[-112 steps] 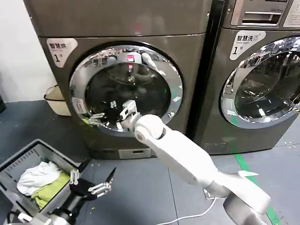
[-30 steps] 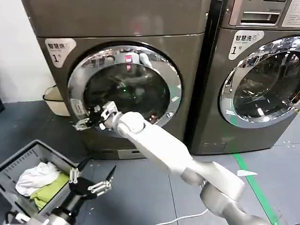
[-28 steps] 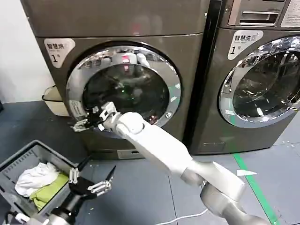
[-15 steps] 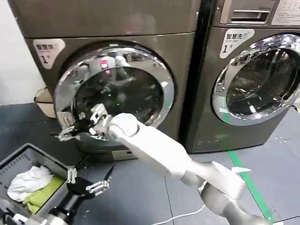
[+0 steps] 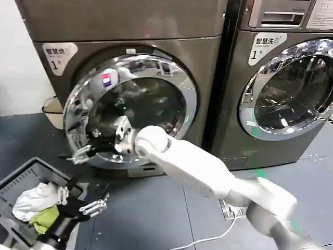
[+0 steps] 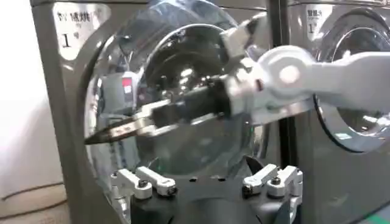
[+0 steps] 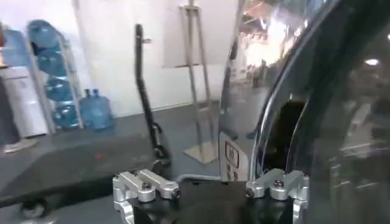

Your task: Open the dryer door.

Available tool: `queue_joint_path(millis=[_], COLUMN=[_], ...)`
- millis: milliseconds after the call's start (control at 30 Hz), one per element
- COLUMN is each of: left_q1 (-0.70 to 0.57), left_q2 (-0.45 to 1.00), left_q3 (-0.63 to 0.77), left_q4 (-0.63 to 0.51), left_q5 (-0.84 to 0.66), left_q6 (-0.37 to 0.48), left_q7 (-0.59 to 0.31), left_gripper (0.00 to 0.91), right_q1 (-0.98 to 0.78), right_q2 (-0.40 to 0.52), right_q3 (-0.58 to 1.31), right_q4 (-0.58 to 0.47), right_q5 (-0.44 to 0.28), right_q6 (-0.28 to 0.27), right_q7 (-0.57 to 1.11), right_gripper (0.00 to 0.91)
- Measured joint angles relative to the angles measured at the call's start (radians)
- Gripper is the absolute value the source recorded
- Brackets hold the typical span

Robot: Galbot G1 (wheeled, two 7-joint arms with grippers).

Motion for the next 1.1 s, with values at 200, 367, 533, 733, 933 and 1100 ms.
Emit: queue_joint_path(millis=[200, 367, 533, 733, 933, 1100], left_q1=[0.023, 0.055, 0.078, 0.076, 0.048, 0.018], left_q2=[0.007, 0.022, 0.038, 0.062, 0.091, 0.114], left_q3=[-0.044, -0.090, -0.149, -0.240, -0.319, -0.337], left_q4=[-0.004, -0.008, 0.000, 0.042, 0.093, 0.130], left_q5=[0.002, 0.001, 0.002, -0.013, -0.042, -0.058], left_q6=[0.010, 0.007, 0.008, 0.013, 0.021, 0.012], left_q7=[0.001, 0.015, 0.019, 0.021, 0.015, 0.013], left_gripper=[0.907, 0.907, 0.907, 0.907, 0.907, 0.907], right_q1=[0.002, 0.006, 0.016, 0.017, 0.010, -0.001], right_q2=[-0.048, -0.078, -0.107, -0.150, -0.199, -0.249], right_q3=[0.000, 0.003, 0.004, 0.004, -0.001, -0.001], right_q4=[0.064, 0.097, 0.131, 0.174, 0.221, 0.259], right_q5=[0.045, 0.072, 0.097, 0.125, 0.152, 0.155], right_q6=[-0.002, -0.002, -0.003, -0.009, -0.029, -0.038], right_q7=[-0.005, -0.012, -0.017, -0.025, -0.065, -0.132], right_gripper=[0.907, 0.907, 0.907, 0.907, 0.907, 0.907])
